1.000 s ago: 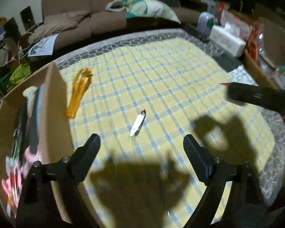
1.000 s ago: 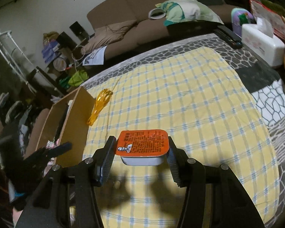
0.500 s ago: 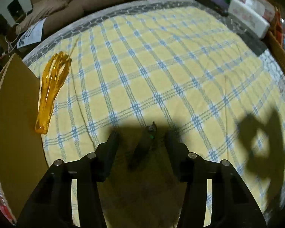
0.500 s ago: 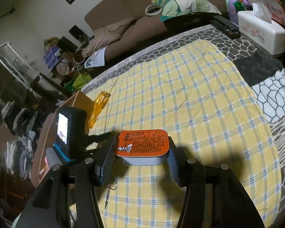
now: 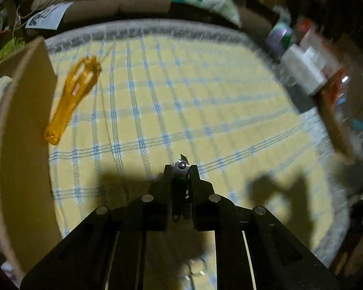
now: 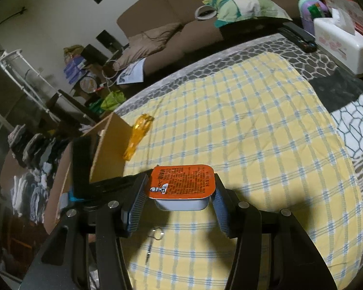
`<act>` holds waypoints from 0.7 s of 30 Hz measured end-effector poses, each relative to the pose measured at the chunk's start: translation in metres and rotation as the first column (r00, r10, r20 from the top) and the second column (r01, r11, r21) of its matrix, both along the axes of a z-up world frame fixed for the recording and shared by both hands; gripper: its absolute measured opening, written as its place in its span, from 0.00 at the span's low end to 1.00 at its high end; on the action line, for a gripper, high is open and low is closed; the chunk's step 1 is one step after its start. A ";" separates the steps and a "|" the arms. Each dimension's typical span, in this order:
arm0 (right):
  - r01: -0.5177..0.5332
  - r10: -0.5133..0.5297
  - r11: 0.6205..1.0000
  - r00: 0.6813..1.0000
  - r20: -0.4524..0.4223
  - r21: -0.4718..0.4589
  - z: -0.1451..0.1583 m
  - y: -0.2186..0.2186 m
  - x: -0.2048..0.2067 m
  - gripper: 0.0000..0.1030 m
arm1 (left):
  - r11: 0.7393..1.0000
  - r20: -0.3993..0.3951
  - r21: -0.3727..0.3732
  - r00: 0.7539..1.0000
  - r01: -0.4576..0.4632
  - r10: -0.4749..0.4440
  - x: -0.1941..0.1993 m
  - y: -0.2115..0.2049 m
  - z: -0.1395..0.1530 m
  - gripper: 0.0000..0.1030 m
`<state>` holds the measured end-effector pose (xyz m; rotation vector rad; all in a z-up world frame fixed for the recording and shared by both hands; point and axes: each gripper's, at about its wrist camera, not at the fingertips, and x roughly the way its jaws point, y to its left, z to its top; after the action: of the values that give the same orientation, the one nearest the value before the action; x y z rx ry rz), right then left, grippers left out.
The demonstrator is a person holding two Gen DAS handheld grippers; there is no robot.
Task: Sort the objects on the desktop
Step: 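Lift the orange tin with the right tool while the left tool grasps the metal nail clipper, then carry the tin and clipper over the box and open both tools to drop them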
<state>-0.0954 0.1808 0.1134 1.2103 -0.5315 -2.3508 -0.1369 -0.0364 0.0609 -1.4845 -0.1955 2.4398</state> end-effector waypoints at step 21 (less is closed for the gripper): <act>-0.344 0.340 0.936 0.938 -0.071 -0.069 0.018 -0.227 0.030 0.52 | 0.951 -0.078 0.077 0.949 -0.299 0.304 0.118 -0.252 0.079 0.12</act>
<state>-0.0659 -0.0462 0.1314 1.0953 -0.3581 -2.0424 -0.0193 -0.2884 0.1397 -1.4033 -0.5128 2.7004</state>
